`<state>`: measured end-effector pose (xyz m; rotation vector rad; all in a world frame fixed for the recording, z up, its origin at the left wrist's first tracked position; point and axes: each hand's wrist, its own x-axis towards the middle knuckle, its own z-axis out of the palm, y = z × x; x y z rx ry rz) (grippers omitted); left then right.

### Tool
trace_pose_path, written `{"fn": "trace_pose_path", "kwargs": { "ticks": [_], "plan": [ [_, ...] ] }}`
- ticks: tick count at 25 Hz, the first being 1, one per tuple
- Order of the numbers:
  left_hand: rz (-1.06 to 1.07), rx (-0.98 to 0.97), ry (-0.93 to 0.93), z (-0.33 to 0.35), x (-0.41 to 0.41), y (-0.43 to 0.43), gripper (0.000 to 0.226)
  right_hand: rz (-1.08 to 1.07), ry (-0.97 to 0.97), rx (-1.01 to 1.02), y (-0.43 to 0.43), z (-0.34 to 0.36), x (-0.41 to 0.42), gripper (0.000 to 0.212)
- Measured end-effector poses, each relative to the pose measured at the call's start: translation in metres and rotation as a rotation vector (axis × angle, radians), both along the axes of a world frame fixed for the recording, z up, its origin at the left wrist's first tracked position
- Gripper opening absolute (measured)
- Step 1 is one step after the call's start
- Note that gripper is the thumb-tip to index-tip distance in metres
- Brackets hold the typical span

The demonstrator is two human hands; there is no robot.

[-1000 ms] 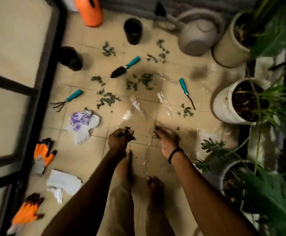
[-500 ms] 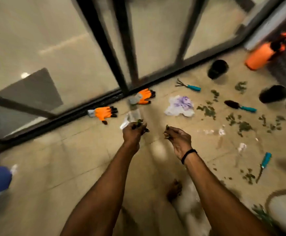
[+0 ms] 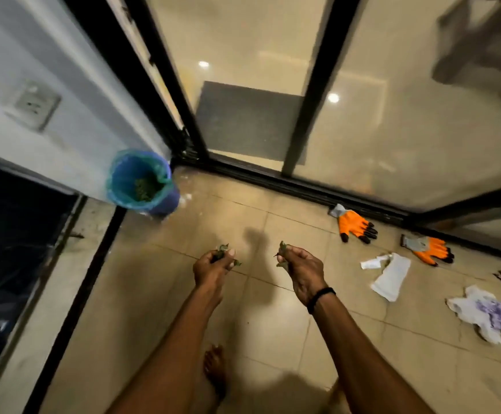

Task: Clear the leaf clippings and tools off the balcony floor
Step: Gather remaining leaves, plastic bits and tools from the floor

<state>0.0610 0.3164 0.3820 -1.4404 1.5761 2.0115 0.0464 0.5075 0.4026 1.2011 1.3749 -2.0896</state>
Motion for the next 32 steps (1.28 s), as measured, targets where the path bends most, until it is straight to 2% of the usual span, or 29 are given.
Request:
{"fn": "trace_pose_path", "kwargs": {
  "ticks": [4, 7, 11, 15, 17, 18, 20, 23, 26, 28, 32],
  "plan": [
    [0.223, -0.063, 0.006, -0.001, -0.035, -0.145, 0.014, 0.182, -0.015, -0.042, -0.158, -0.014, -0.065, 0.021],
    [0.336, -0.065, -0.03, -0.018, -0.07, -0.219, 0.019, 0.306, -0.009, -0.083, -0.253, -0.033, -0.118, 0.013],
    [0.373, -0.141, -0.044, -0.074, -0.131, -0.296, 0.022, 0.493, -0.016, -0.112, -0.359, -0.084, -0.191, 0.005],
    [0.333, -0.168, -0.045, -0.147, -0.191, -0.339, 0.023, 0.492, -0.092, -0.014, -0.428, -0.163, -0.244, 0.016],
    [0.307, -0.205, -0.059, -0.172, -0.212, -0.351, 0.022, 0.472, -0.107, 0.026, -0.45, -0.193, -0.259, 0.007],
    [0.318, -0.206, -0.072, -0.183, -0.22, -0.357, 0.02, 0.481, -0.117, 0.037, -0.459, -0.203, -0.264, 0.008],
    [0.339, -0.219, -0.102, -0.199, -0.23, -0.365, 0.019, 0.519, -0.145, -0.05, -0.467, -0.216, -0.27, 0.023],
    [0.323, -0.254, -0.178, -0.205, -0.238, -0.376, 0.039, 0.46, -0.204, -0.197, -0.464, -0.211, -0.276, 0.032],
    [0.326, -0.25, -0.202, -0.188, -0.237, -0.378, 0.041, 0.396, -0.226, -0.134, -0.452, -0.193, -0.277, 0.031],
    [0.325, -0.216, -0.204, -0.174, -0.233, -0.378, 0.041, 0.332, -0.218, -0.044, -0.446, -0.177, -0.273, 0.039],
    [0.185, -0.243, -0.2, -0.134, -0.23, -0.364, 0.039, 0.209, -0.203, 0.118, -0.423, -0.143, -0.264, 0.054]
  ]
}}
